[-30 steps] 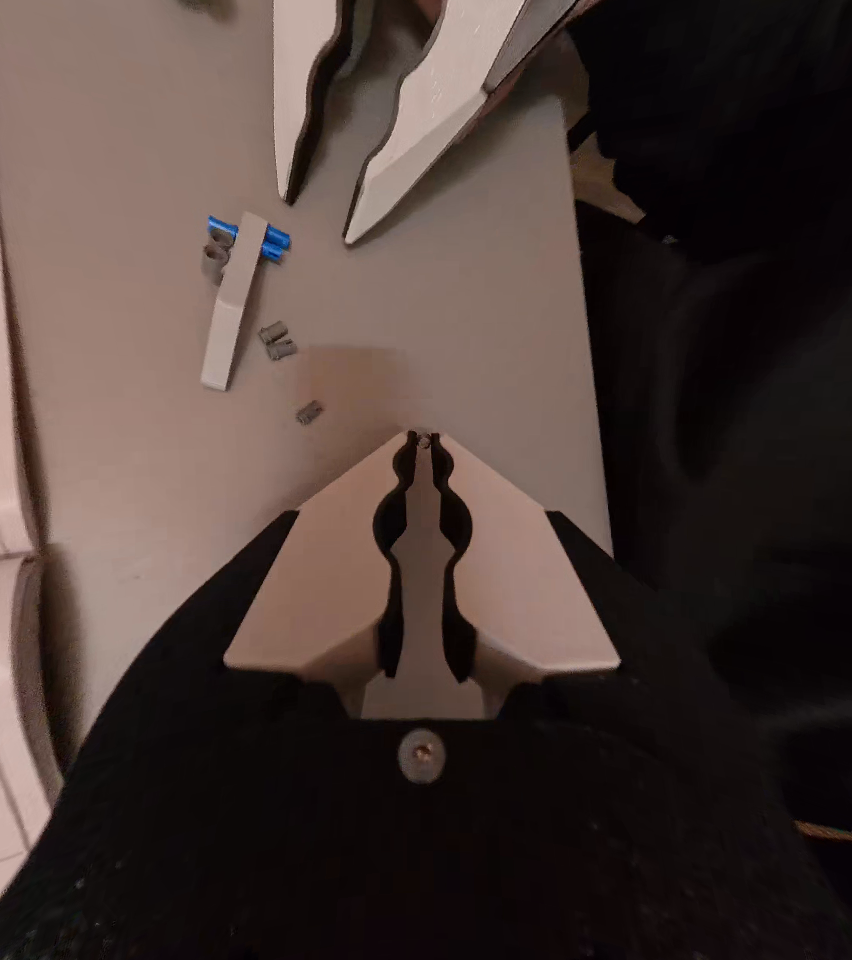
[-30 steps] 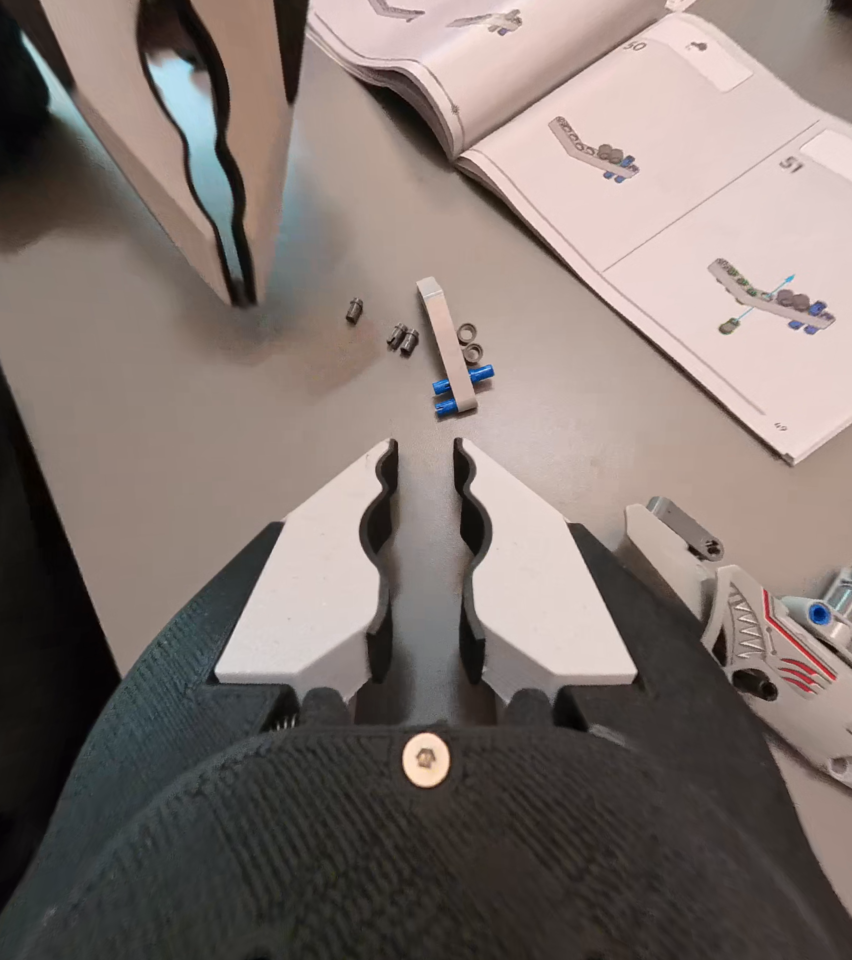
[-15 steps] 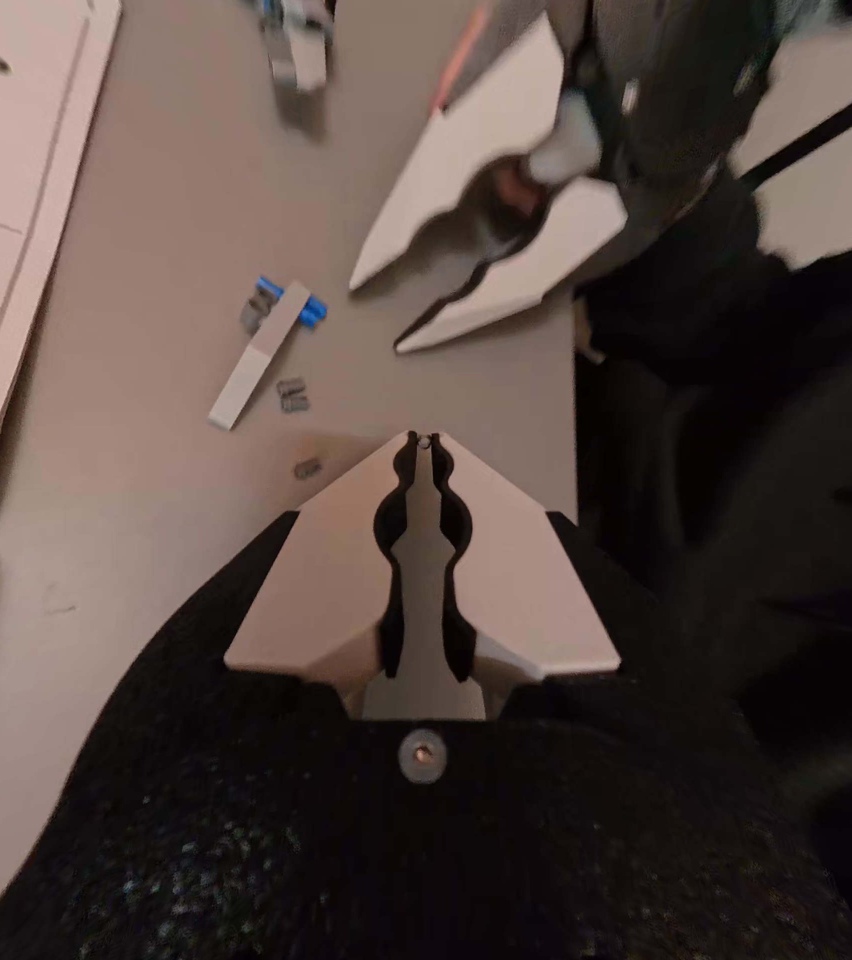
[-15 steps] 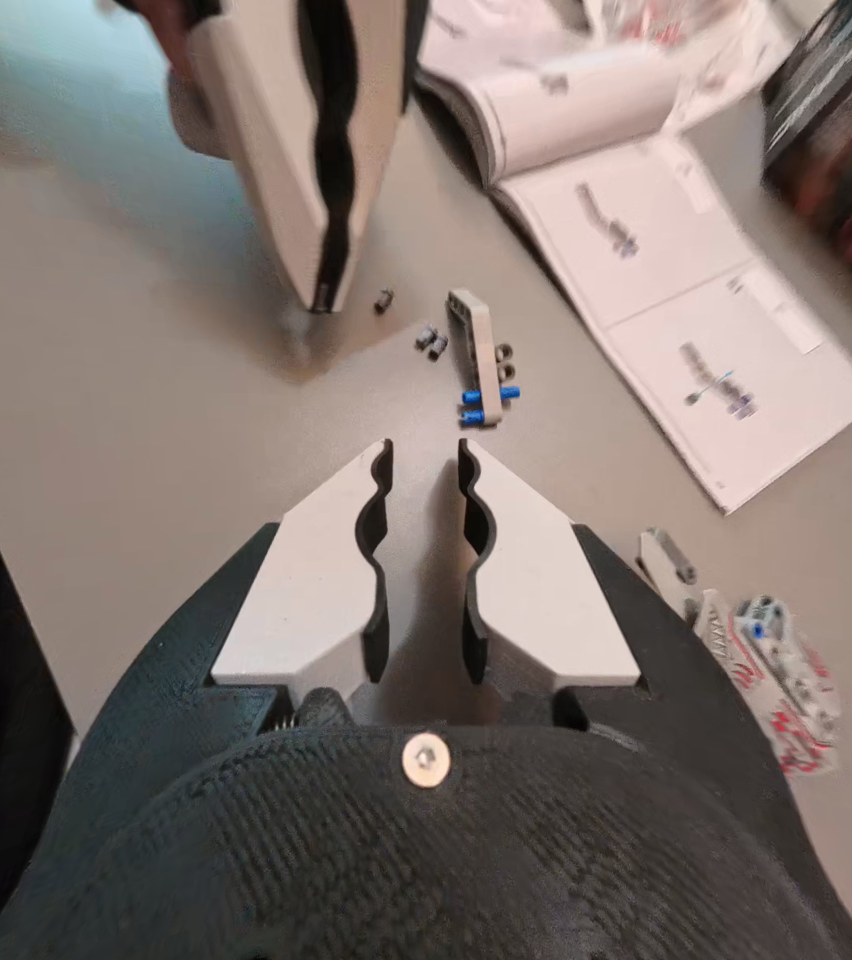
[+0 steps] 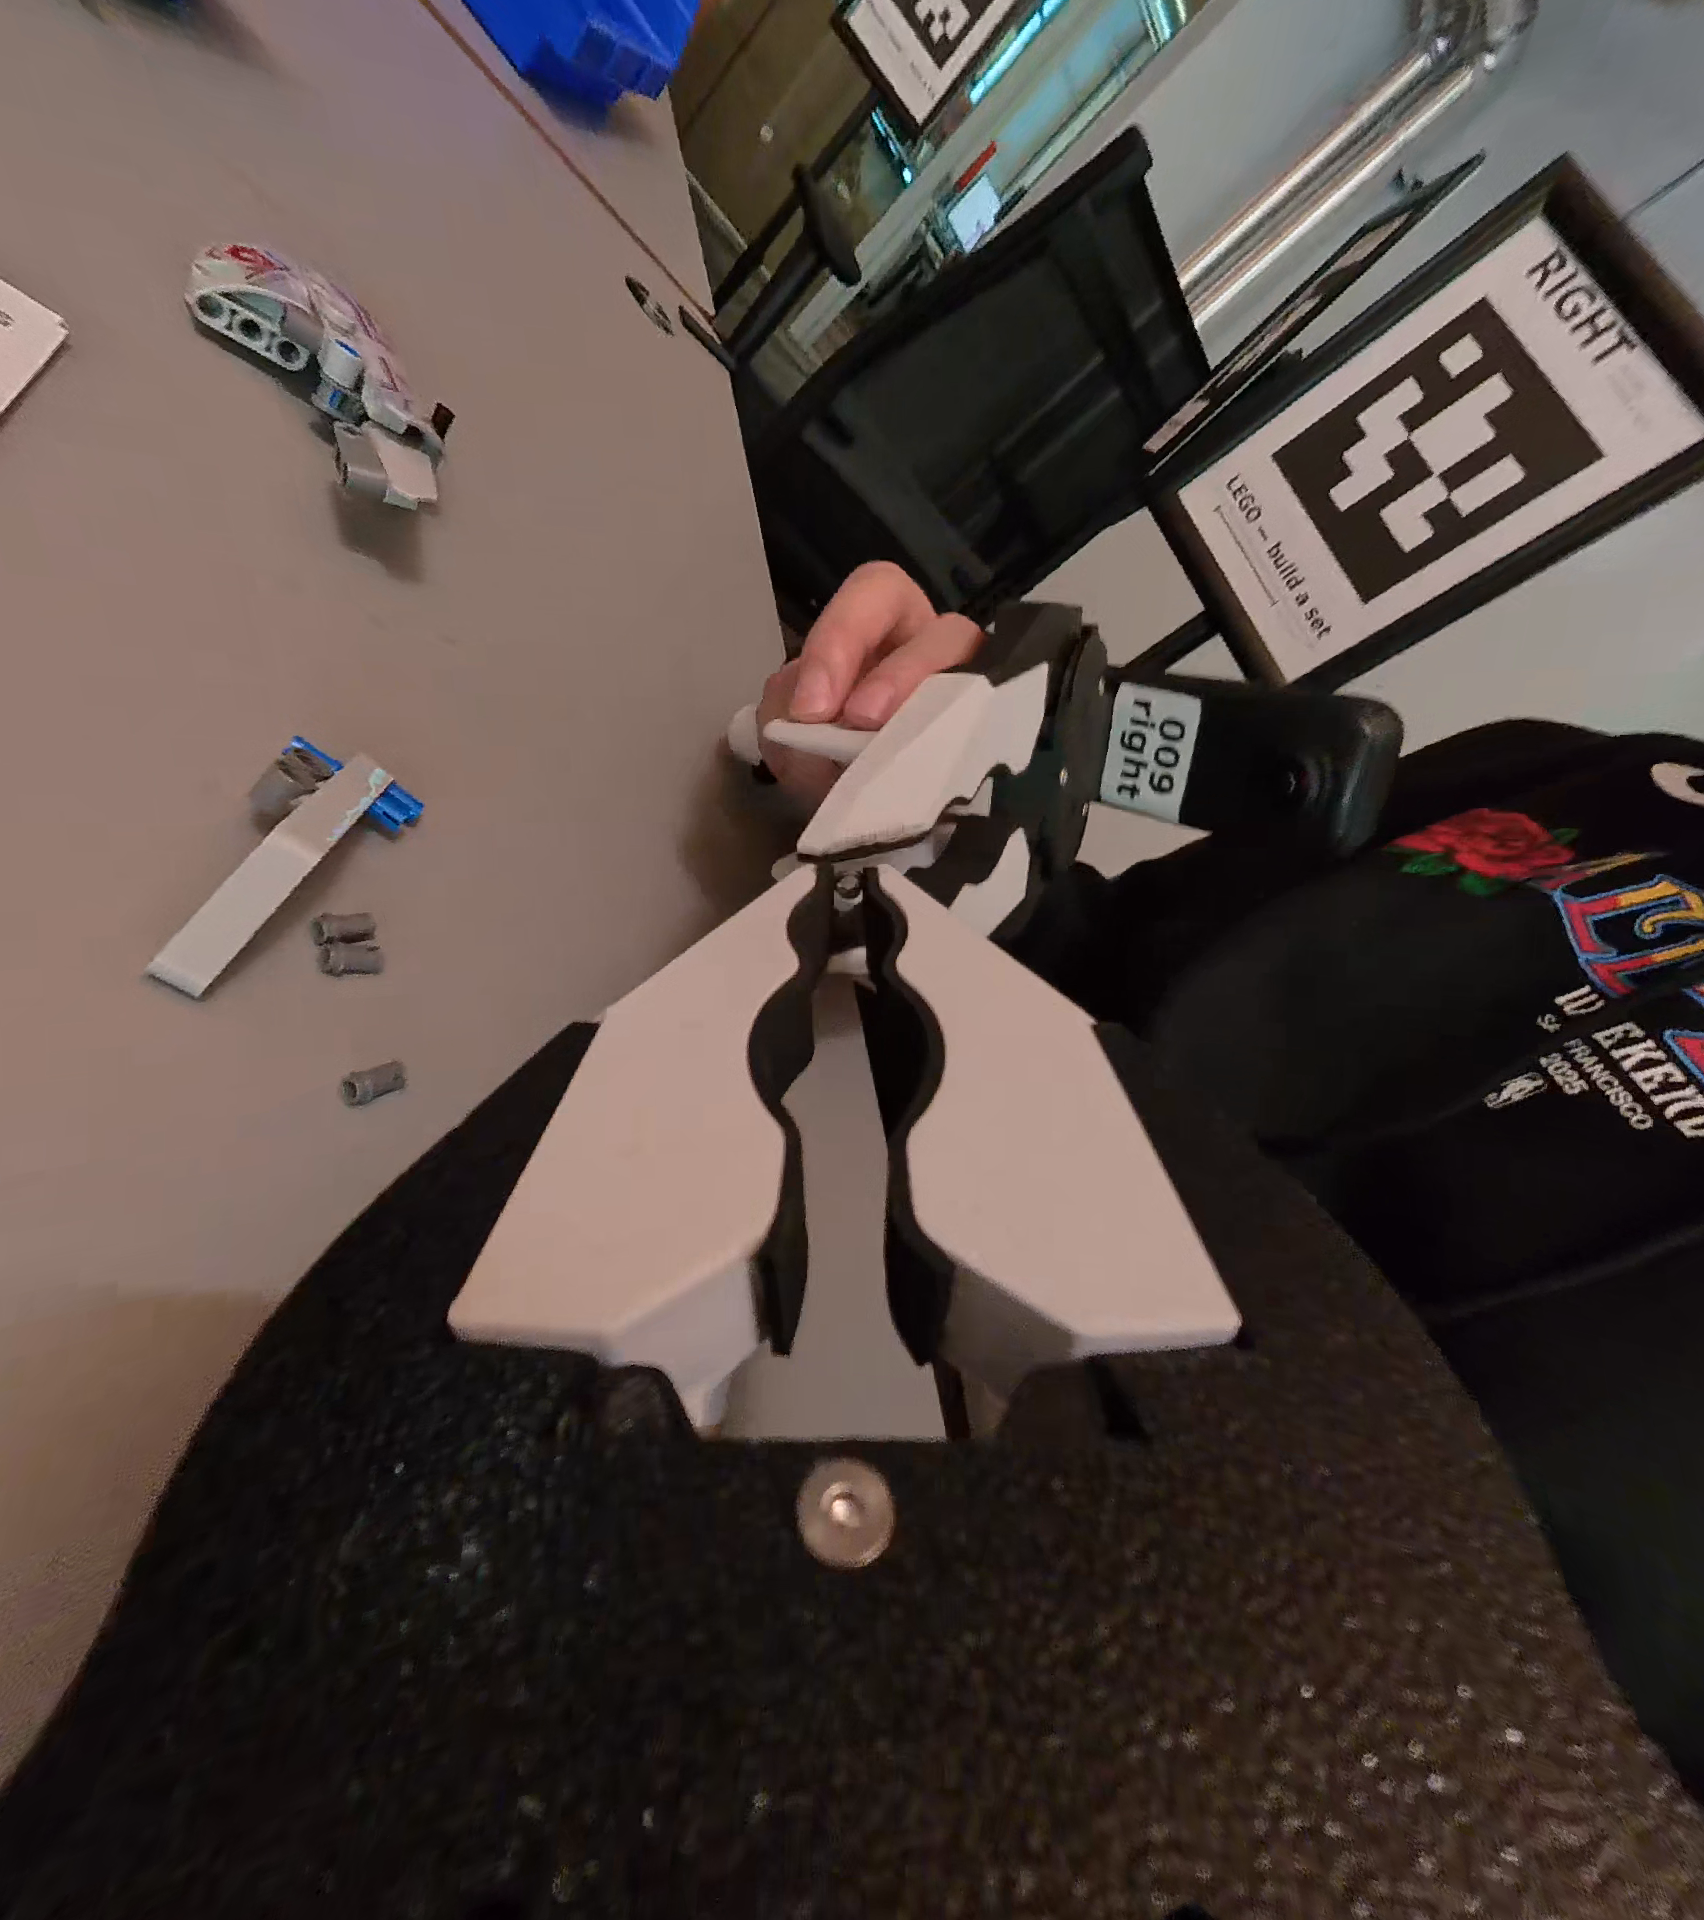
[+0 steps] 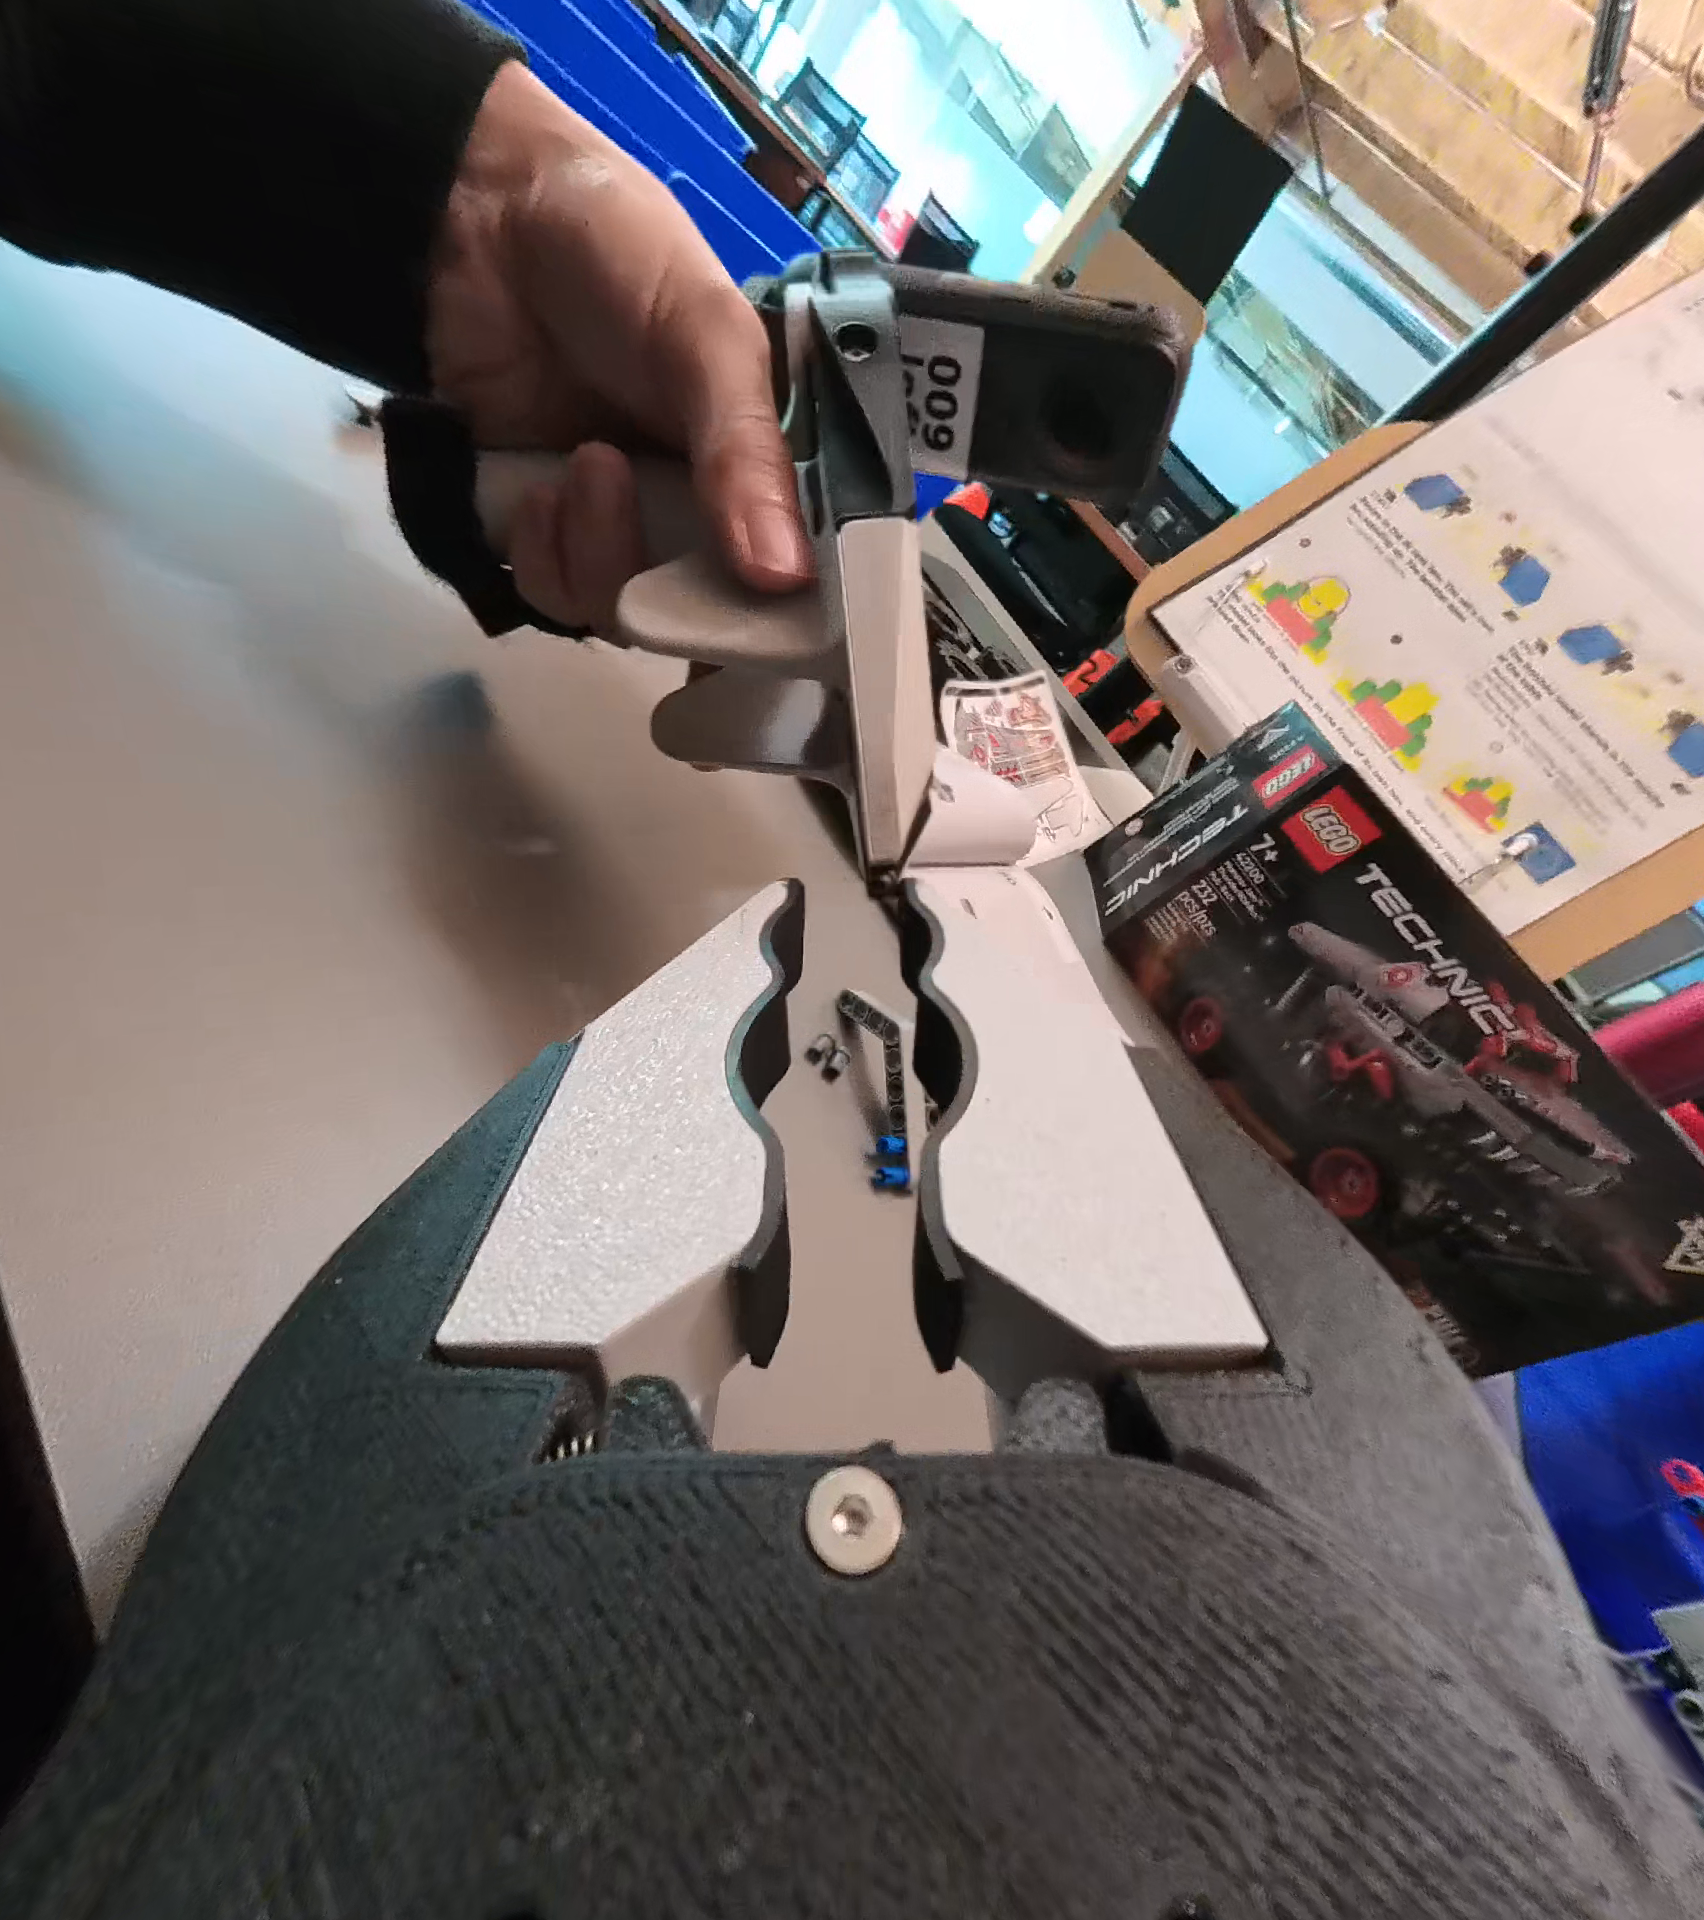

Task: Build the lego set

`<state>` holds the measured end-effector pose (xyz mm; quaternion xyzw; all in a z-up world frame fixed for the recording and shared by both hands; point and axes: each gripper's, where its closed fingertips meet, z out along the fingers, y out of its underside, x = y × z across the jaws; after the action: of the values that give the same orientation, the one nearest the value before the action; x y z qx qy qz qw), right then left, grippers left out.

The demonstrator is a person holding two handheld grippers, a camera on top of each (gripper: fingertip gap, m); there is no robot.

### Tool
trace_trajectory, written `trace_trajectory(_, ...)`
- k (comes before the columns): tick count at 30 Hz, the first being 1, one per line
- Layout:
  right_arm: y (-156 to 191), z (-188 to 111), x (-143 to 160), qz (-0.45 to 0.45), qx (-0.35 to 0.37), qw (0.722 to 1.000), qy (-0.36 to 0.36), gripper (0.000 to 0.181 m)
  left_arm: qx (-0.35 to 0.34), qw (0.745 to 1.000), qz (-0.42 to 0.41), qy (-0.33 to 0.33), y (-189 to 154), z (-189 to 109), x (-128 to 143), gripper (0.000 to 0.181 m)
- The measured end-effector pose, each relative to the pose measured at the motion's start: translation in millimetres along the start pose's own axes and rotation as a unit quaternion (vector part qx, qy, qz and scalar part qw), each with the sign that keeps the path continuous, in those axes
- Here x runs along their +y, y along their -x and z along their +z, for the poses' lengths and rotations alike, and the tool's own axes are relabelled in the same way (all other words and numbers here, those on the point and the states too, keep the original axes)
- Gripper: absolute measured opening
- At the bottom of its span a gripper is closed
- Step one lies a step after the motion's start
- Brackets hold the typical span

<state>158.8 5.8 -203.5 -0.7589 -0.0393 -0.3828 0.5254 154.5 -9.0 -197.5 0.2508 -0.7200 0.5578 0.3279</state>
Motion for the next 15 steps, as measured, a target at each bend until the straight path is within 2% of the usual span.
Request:
trace_trajectory(4, -4, 3, -2, -0.021, 0.034, 0.999, 0.006, 0.004, -0.004, 1.000, -0.012, -0.011, 1, -3, 1, 0.002)
trace_trajectory(11, -4, 9, 8, -0.044, 0.055, 0.996, 0.056, 0.004, -0.045, 0.998, -0.018, -0.043, 12, -4, 1, 0.003)
trace_trajectory(15, 4, 11, 17, -0.039, 0.021, 0.995, 0.089, 0.003, -0.075, 0.997, 0.001, -0.030, 20, -3, 8, 0.003)
